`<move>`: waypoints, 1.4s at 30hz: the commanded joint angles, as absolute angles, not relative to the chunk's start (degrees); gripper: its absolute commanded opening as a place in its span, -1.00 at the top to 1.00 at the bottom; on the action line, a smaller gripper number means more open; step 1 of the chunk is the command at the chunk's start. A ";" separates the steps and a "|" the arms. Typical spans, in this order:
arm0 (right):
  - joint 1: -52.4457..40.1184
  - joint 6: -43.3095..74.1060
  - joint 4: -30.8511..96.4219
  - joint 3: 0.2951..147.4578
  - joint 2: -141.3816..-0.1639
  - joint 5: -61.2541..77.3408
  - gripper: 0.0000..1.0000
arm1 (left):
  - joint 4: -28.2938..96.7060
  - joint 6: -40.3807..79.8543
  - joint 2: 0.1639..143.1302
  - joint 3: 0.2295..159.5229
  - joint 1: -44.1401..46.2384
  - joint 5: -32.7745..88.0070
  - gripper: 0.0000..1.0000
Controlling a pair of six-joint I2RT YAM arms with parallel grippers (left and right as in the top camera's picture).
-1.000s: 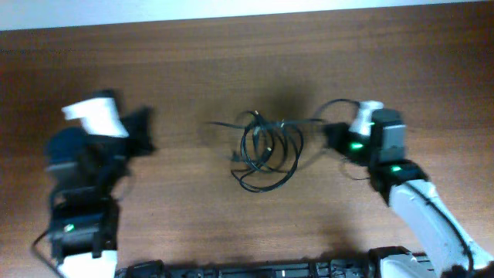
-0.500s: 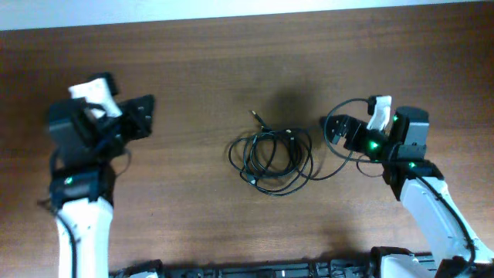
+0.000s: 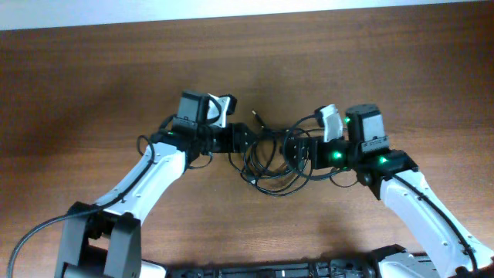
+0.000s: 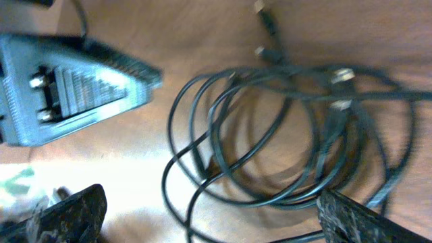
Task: Untangle cables
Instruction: 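Bring both grippers to the cable pile center and grasp strands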
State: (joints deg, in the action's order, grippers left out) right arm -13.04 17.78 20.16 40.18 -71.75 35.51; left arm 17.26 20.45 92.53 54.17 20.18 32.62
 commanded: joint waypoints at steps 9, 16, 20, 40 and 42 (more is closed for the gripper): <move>-16.88 16.99 21.91 40.51 -71.61 37.56 -0.97 | 18.09 19.86 93.03 55.02 20.84 30.17 -0.77; -16.88 32.64 20.56 40.51 -71.68 32.97 -0.21 | 19.16 19.59 93.03 55.02 20.86 23.99 -0.32; -18.37 39.64 18.55 40.51 -73.63 30.87 -0.15 | 19.05 16.14 93.03 55.02 20.78 22.46 -0.33; -28.56 20.99 -2.39 40.51 -95.00 23.20 0.00 | 20.64 16.21 93.03 55.02 16.34 22.65 -0.40; -28.56 19.33 -2.39 40.51 -95.00 23.27 0.00 | 20.62 16.21 93.03 55.02 16.34 22.68 -0.46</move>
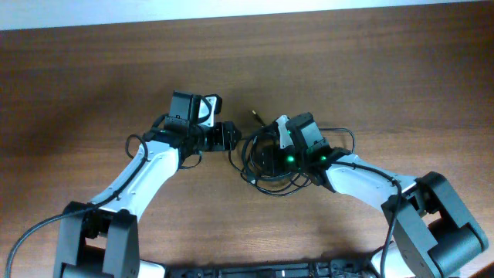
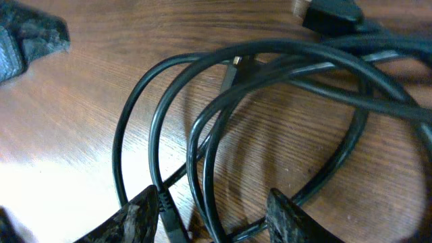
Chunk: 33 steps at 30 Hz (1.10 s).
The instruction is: Untangle cables
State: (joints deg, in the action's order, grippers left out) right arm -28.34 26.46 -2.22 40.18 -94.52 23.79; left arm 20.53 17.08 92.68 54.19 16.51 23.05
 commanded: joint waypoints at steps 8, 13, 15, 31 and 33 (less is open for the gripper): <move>-30.85 15.25 -4.12 40.53 -98.21 22.22 0.20 | 20.64 16.21 93.03 55.02 16.34 22.68 -0.98; -30.72 16.78 -4.95 40.53 -99.39 20.88 0.92 | 21.12 16.23 93.03 55.02 16.34 22.68 -0.98; -30.24 20.53 -5.39 40.60 -99.31 21.47 0.92 | 21.98 16.23 93.03 55.02 16.34 23.31 -0.98; -17.23 35.03 -9.69 41.12 -81.03 51.72 0.92 | 22.31 16.21 93.03 55.02 18.98 39.29 -0.98; -17.23 35.03 -8.23 41.12 -81.03 46.13 0.92 | 21.12 16.21 93.03 55.02 19.03 40.27 -0.98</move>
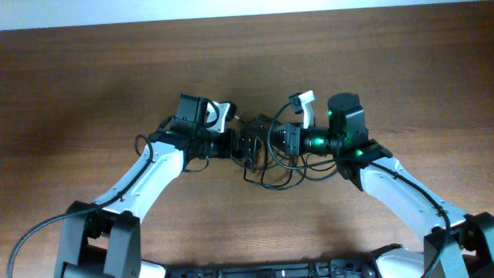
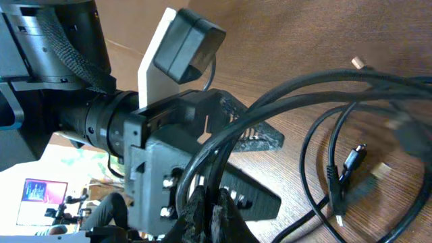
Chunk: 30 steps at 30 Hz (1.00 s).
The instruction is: Untangle cables
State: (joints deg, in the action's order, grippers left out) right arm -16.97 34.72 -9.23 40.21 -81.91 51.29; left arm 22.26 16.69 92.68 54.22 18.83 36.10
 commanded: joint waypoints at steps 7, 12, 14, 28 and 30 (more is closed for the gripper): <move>-17.23 36.14 -6.96 41.12 -81.03 38.33 0.92 | 21.93 13.26 93.03 55.02 18.74 39.05 -0.76; -17.23 36.53 -3.20 41.12 -81.03 33.85 0.92 | 21.85 18.55 93.03 55.02 7.90 43.31 -0.98; -17.23 37.87 -3.20 41.12 -81.03 34.04 0.92 | 19.53 9.06 93.03 55.02 6.00 61.95 -0.98; -17.23 41.01 -4.60 41.17 -81.03 46.48 0.92 | 21.74 6.72 93.03 55.00 28.08 15.64 0.86; -16.29 40.99 -6.81 41.34 -80.79 48.45 0.92 | 22.33 10.26 93.03 55.00 28.32 10.31 1.00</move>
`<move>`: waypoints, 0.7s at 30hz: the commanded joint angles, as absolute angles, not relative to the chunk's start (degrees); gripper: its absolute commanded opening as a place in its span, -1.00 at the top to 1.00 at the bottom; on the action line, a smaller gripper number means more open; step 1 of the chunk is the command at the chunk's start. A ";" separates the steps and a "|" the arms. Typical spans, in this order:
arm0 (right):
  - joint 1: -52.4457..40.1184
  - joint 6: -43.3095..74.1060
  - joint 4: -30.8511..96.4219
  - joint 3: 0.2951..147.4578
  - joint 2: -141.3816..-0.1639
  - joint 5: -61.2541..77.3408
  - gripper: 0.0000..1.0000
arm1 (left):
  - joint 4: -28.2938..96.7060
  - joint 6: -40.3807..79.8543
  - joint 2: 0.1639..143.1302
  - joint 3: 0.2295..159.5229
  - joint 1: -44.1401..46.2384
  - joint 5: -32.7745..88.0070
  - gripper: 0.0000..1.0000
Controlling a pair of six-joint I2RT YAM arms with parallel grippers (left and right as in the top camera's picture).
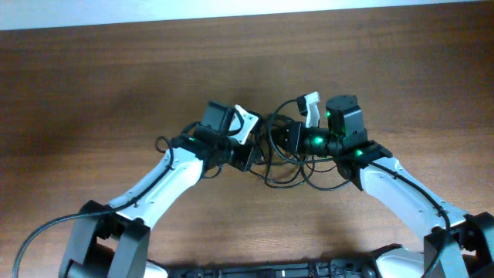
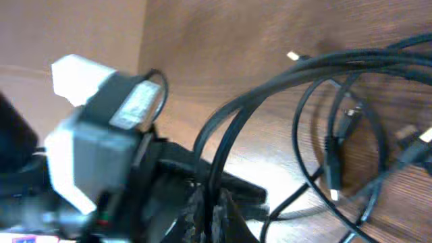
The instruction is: Untangle cables
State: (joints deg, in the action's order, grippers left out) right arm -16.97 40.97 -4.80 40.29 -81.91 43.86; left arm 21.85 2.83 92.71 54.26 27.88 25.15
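A tangle of thin black cables [image 1: 289, 174] lies at mid table between my two arms. My right gripper [image 1: 287, 139] is shut on a pair of black strands, which run up from its fingertips [image 2: 210, 214] into loops [image 2: 324, 88]. Several loose plug ends [image 2: 334, 165] lie on the wood inside the loops. My left gripper [image 1: 245, 157] sits just left of the bundle, close to the right gripper. It shows blurred in the right wrist view [image 2: 226, 181], so its jaws cannot be read.
The brown wooden table [image 1: 116, 77] stretches bare around the arms. Its pale far edge [image 1: 247, 8] runs along the top of the overhead view. The left arm's white camera mount [image 2: 81, 74] stands close before the right wrist.
My left arm has shifted right and nearer, its wrist now angled toward the bundle. My right gripper stays shut on the strands at about the same place.
First both grippers flanked the coil lying flat, the right one open. Then my right gripper was down on the coil with strands between its fingers and the left had drawn back. Later the right held strands lifted; now the left is close beside it.
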 commanded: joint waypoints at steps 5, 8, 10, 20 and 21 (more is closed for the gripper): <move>-2.22 40.95 -9.93 47.81 -75.88 55.51 0.92 | 35.51 20.14 89.97 55.02 16.91 -9.54 1.00; 6.57 40.77 -11.42 51.88 -75.09 55.27 0.92 | 38.35 20.14 84.51 55.02 6.94 -8.43 1.00; 13.87 40.77 -11.88 53.71 -75.09 54.43 0.92 | 38.20 20.12 75.46 55.02 -2.35 -3.97 1.00; 12.53 28.64 4.47 53.80 -75.09 56.14 0.53 | 16.84 9.91 55.27 55.02 -9.06 55.27 1.00; 10.52 27.49 6.17 53.80 -75.09 56.16 0.48 | 13.69 9.93 55.37 55.02 -8.19 59.81 1.00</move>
State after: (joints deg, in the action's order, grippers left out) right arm 14.76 33.34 3.51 53.39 -75.48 55.13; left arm 19.66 12.71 56.01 54.35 -9.98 37.91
